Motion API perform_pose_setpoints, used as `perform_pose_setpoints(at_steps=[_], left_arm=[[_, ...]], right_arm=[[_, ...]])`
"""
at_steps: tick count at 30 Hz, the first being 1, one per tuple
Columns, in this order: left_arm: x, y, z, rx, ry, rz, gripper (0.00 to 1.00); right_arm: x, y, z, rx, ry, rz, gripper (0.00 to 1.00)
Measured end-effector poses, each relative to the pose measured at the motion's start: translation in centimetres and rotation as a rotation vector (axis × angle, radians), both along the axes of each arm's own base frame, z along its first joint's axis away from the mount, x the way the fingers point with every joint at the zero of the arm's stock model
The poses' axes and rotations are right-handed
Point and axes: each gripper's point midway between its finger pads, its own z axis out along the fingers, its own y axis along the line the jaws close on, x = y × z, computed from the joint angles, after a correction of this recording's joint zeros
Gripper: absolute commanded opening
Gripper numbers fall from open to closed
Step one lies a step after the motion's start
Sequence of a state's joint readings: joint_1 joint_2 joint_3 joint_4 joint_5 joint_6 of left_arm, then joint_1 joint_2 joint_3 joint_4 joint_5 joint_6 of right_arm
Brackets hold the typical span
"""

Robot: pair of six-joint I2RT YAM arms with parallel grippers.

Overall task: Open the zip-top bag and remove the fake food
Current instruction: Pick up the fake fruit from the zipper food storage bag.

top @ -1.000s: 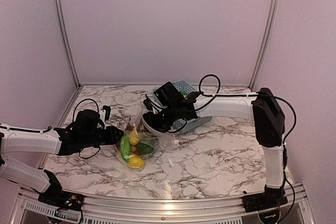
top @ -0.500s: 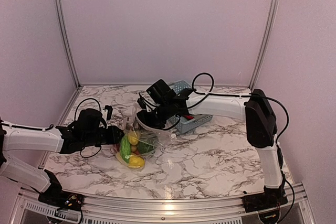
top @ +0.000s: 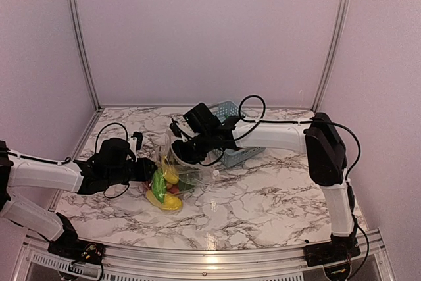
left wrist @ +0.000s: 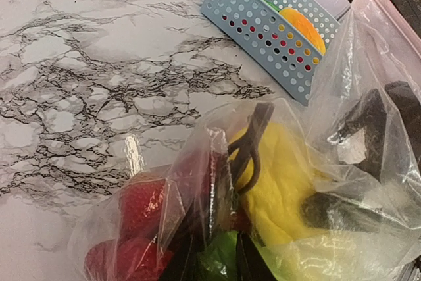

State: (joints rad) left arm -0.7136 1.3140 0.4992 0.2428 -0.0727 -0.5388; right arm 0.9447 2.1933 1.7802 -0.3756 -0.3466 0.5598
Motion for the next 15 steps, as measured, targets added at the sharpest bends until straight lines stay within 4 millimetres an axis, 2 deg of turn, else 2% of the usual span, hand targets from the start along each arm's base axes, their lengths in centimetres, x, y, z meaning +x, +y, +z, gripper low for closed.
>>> perform_pose_setpoints(at_steps=[5,15], left_arm=[[0.2,0.3,0.0,0.005,-0.011,0.025,0.23],[0.5,1.1,-0.3,0.014,-0.003,0.081,0.22]], right_arm=[[0.0,-0.1,0.4,-0.003,-0.033,0.018,0.22],[-0.9,-2.8,4.0,0.021,-0.100,-0.019,0.20]])
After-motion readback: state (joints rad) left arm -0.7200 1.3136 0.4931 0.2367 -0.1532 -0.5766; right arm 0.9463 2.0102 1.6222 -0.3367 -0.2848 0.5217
